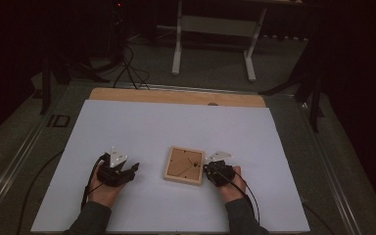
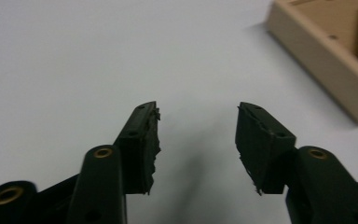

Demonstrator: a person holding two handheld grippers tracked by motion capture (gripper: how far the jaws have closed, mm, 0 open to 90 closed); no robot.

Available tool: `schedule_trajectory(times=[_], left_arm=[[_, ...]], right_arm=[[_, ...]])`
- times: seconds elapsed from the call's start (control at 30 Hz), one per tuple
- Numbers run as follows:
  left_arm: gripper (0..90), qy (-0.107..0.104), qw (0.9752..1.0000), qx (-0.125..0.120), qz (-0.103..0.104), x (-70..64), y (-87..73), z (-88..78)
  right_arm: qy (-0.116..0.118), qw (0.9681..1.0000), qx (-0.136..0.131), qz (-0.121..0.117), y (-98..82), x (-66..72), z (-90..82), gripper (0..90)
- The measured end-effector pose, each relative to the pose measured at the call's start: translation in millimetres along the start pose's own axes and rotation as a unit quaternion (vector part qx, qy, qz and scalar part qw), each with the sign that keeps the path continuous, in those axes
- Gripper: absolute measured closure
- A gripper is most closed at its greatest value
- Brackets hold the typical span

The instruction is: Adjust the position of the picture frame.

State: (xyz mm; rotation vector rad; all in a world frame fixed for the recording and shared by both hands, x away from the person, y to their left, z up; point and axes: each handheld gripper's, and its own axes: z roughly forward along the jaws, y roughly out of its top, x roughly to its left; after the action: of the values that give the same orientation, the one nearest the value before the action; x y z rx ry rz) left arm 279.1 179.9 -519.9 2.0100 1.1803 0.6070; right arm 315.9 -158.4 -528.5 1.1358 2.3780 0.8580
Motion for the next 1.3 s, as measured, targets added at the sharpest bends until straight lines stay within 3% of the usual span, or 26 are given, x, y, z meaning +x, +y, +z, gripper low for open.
schedule_trajectory(times=[0.27,0.47,0.7,0.97,1.17,1.3], left_arm=[[62.9,-0.058,0.9983,-0.009,0.0,-7.2,1.5,-2.7],[72.0,-0.1,0.9948,-0.01,0.013,-14.9,1.6,-1.2],[86.5,-0.139,0.9896,0.005,0.038,-26.1,1.7,4.1],[89.3,-0.163,0.9847,0.026,0.055,-31.0,0.7,9.3],[89.4,-0.167,0.9824,0.046,0.07,-34.7,-0.5,12.8],[89.4,-0.163,0.9828,0.048,0.073,-34.9,-0.8,13.1]], right_arm=[[0.005,1.0,-0.001,-0.008,5.5,4.8,4.5,88.9],[0.012,0.9999,-0.002,-0.01,9.0,7.9,7.7,88.9],[0.017,0.9998,-0.003,-0.01,12.5,9.3,10.8,88.8],[0.02,0.9997,-0.005,-0.009,16.7,8.7,13.0,88.9],[0.023,0.9997,-0.006,-0.011,20.0,10.7,16.1,88.9],[0.022,0.9997,-0.005,-0.014,22.0,12.2,17.4,89.0]])
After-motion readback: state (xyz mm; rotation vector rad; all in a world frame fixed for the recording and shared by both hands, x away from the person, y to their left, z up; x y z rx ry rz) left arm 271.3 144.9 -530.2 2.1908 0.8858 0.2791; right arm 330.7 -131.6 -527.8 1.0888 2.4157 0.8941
